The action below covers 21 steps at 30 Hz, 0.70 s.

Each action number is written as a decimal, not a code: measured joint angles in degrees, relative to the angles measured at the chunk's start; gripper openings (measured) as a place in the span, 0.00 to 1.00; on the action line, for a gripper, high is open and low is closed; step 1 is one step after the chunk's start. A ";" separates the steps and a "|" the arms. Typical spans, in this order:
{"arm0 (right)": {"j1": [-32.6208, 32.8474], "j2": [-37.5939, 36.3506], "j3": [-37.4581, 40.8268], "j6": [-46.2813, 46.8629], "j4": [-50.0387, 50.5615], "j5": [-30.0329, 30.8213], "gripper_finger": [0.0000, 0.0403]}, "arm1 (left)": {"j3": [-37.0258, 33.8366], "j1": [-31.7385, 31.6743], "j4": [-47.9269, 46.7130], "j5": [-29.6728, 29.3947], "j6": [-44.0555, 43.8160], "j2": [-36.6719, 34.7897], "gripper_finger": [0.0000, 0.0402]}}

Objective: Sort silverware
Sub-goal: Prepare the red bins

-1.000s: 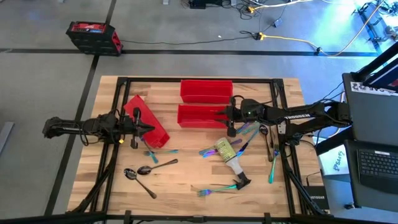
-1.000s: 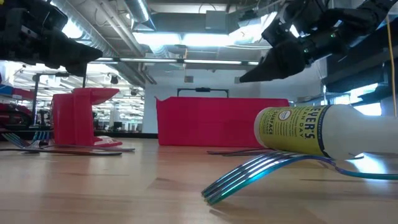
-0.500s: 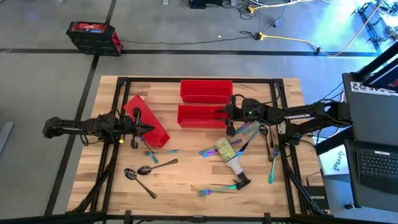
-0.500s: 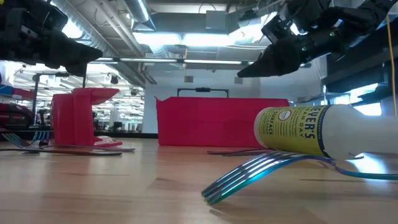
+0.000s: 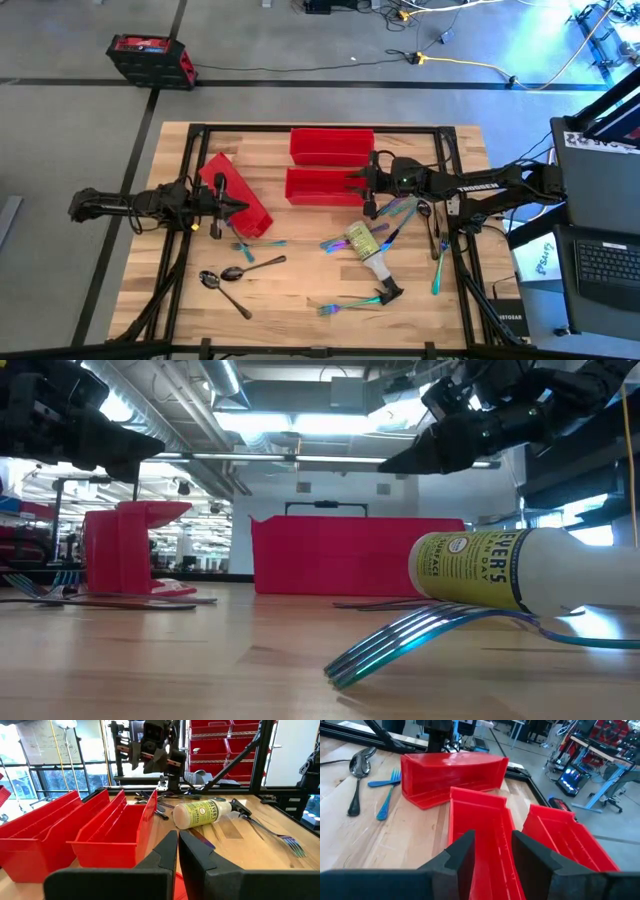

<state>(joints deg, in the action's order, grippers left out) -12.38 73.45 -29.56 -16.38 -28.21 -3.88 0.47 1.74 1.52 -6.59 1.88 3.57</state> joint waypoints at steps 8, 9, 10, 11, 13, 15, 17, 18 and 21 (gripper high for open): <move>0.02 0.02 -0.66 0.00 -5.11 -2.95 0.28 | 0.02 -0.02 0.00 0.00 -0.01 0.00 0.00; 0.02 0.02 -1.04 0.00 -5.33 -3.57 0.28 | 0.02 -0.02 0.02 0.00 -0.01 0.00 0.00; 0.02 0.02 -1.36 0.00 -5.35 -4.07 0.28 | 0.00 0.00 0.00 0.00 -0.01 0.00 0.00; 0.02 0.02 -1.65 0.00 -5.27 -4.38 0.28 | 0.02 0.00 0.00 0.00 -0.01 0.00 0.00; 0.02 0.04 -2.50 0.00 -5.15 -4.44 0.28 | 0.00 -0.01 0.02 0.00 0.00 0.00 0.00; 0.02 0.04 -3.68 0.00 -5.20 -4.75 0.28 | 0.00 -0.02 0.01 0.00 0.00 0.00 0.00; 0.03 0.04 -4.84 0.00 -5.21 -6.89 0.28 | 0.01 -0.01 0.01 0.00 -0.01 0.00 0.00; 0.03 0.27 -5.40 0.00 -5.33 -8.50 0.28 | 0.00 -0.01 0.01 0.00 0.01 0.00 0.00; 0.13 2.37 -7.20 0.00 -5.89 -10.78 0.28 | 0.00 -0.02 0.02 0.00 0.01 0.00 0.00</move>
<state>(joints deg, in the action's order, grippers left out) -12.25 75.82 -36.77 -16.38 -34.10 -14.66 0.47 1.72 1.54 -6.59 1.89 3.57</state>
